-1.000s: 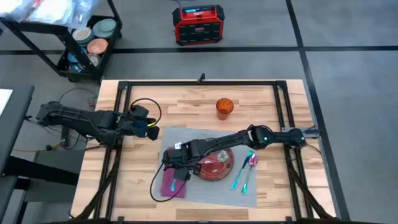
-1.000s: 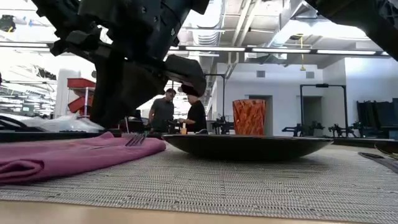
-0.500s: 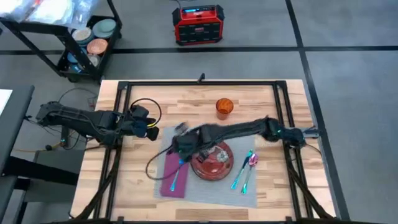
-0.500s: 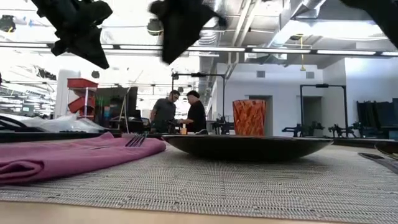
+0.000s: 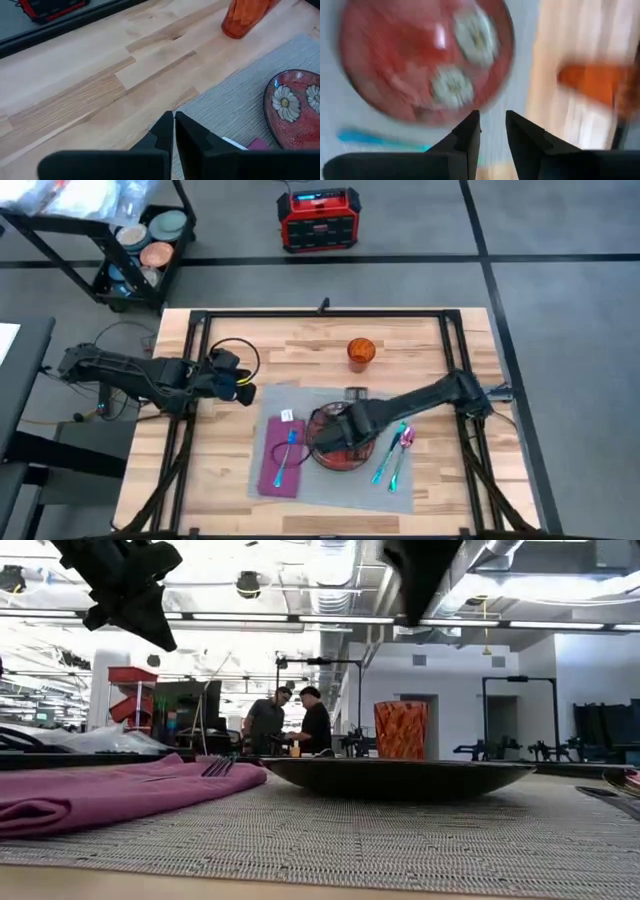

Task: Set table place
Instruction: Adjust the blue table knife

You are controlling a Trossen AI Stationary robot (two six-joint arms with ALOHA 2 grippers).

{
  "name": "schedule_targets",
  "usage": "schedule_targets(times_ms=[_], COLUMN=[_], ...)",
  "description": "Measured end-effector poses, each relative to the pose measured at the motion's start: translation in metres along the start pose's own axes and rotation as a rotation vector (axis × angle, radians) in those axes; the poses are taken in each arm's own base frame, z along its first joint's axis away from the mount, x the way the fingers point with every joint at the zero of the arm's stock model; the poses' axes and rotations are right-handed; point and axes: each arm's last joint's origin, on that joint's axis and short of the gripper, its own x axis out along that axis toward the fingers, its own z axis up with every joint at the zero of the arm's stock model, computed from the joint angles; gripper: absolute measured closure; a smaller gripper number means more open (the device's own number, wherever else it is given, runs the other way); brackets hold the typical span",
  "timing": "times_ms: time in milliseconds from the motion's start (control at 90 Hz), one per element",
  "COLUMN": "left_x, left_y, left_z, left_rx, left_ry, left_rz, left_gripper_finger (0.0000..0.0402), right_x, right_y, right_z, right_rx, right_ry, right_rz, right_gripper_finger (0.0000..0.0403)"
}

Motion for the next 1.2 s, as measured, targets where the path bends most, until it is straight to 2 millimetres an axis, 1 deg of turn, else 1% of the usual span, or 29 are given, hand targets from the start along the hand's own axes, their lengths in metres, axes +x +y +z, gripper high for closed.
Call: schedule_targets(times_ms=[111, 233, 289, 356, 411, 500, 633, 856, 967, 1100, 1200], left_x=[0.0, 0.0, 0.0, 0.0, 0.0, 0.0, 0.0, 0.0, 0.0, 0.0, 0.0], left_y=[0.0, 0.0, 0.0, 0.0, 0.0, -0.001, -0.002, -0.002, -0.002, -0.002, -0.002], left_z=[0.0, 0.0, 0.0, 0.0, 0.0, 0.001, 0.001, 0.002, 0.002, 0.002, 0.002], left_rx=[0.0, -0.001, -0.002, -0.002, -0.005, -0.012, -0.04, -0.051, -0.06, -0.071, -0.071], left_ry=[0.001, 0.0, -0.002, -0.005, -0.007, -0.012, -0.015, -0.016, -0.016, -0.016, -0.015], left_rz=[0.001, 0.0, 0.001, 0.002, 0.0, -0.006, -0.012, -0.013, -0.013, -0.013, -0.014], left_gripper_finger=[0.0401, 0.0401, 0.0401, 0.0401, 0.0401, 0.0401, 0.0401, 0.0401, 0.0401, 0.0401, 0.0401], right_x=[0.005, 0.005, 0.007, 0.01, 0.014, 0.026, 0.047, 0.065, 0.078, 0.092, 0.097], right_y=[-0.009, -0.018, -0.022, -0.025, -0.028, -0.028, -0.024, -0.015, -0.012, -0.007, -0.005], right_z=[-0.051, -0.104, -0.121, -0.134, -0.142, -0.148, -0.159, -0.172, -0.181, -0.185, -0.182], right_rx=[0.132, 0.319, 0.4, 0.484, 0.534, 0.555, 0.547, 0.569, 0.545, 0.525, 0.532], right_ry=[0.07, 0.026, -0.014, -0.068, -0.105, -0.136, -0.099, -0.101, -0.054, -0.031, -0.061], right_rz=[0.029, 0.126, 0.174, 0.235, 0.281, 0.319, 0.312, 0.343, 0.329, 0.359, 0.404], right_gripper_finger=[0.0322, 0.0322, 0.0322, 0.0322, 0.0322, 0.0322, 0.0322, 0.0322, 0.0322, 0.0322, 0.0322])
